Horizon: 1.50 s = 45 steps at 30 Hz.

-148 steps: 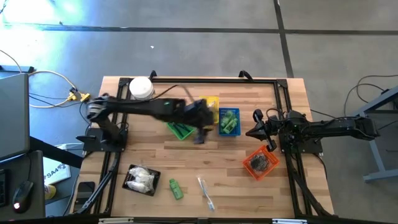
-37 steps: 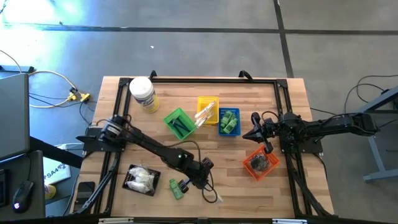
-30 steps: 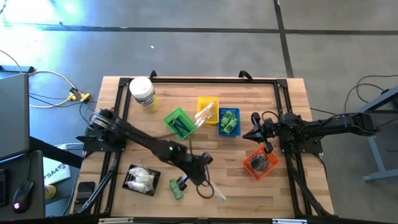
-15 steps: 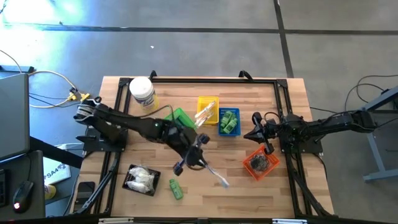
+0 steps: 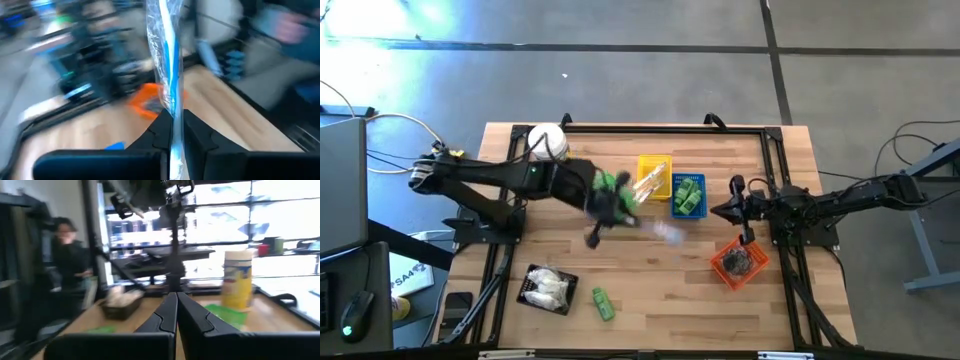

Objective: Pick & Place Travel size toiletries
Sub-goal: Put the blue toothbrush into the yellow basket

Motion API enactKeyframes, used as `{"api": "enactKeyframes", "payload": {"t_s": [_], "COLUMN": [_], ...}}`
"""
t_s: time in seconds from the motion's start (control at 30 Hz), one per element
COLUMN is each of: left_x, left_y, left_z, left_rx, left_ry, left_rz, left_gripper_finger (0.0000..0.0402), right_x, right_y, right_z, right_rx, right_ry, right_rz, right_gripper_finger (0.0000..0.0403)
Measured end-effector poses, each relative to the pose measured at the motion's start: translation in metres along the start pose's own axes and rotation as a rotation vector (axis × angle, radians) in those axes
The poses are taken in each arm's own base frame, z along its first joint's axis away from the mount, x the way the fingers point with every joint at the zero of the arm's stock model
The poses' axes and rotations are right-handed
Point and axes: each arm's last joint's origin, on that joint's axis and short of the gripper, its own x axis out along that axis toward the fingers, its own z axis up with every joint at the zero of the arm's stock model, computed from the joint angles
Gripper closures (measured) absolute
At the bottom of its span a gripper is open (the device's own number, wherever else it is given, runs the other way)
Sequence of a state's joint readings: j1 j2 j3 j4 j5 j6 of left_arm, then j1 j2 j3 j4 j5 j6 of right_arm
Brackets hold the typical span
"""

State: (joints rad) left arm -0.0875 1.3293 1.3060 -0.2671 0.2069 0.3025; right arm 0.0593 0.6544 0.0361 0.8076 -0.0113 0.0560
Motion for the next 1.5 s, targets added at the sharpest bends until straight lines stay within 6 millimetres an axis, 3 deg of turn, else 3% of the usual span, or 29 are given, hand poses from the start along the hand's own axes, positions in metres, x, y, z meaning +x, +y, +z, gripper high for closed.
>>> {"api": "enactKeyframes", "payload": {"t_s": [0.17,0.33,0.5,0.63,0.93,1.07,1.3,1.5], "left_x": [-0.01,0.003,0.022,0.04,0.062,0.072,0.078,0.079], "left_y": [0.015,0.012,0.009,0.011,0.015,0.019,0.021,0.021], "left_z": [-0.026,-0.071,-0.097,-0.111,-0.121,-0.117,-0.115,-0.116], "left_rx": [-0.132,-0.145,-0.168,-0.18,-0.168,-0.158,-0.152,-0.153], "left_ry": [-0.133,-0.267,-0.34,-0.341,-0.377,-0.384,-0.384,-0.379], "left_rz": [0.158,0.214,0.242,0.271,0.271,0.268,0.257,0.256], "left_gripper_finger": [0.0383,0.0383,0.0383,0.0383,0.0383,0.0383,0.0383,0.0383], "right_x": [0.001,0.004,0.028,0.053,0.091,0.113,0.132,0.132], "right_y": [-0.002,-0.002,-0.002,-0.002,0.0,-0.003,-0.005,-0.003], "right_z": [0.004,0.009,0.027,0.036,0.045,0.042,0.042,0.044], "right_rx": [-0.048,-0.057,-0.03,-0.051,-0.068,-0.022,-0.015,-0.042], "right_ry": [-0.035,-0.082,0.001,0.052,-0.043,-0.016,-0.016,-0.05], "right_rz": [-0.064,-0.071,-0.125,-0.135,-0.029,-0.009,0.048,0.101], "right_gripper_finger": [0.0401,0.0401,0.0396,0.0361,0.0188,0.0144,0.0142,0.0184]}}
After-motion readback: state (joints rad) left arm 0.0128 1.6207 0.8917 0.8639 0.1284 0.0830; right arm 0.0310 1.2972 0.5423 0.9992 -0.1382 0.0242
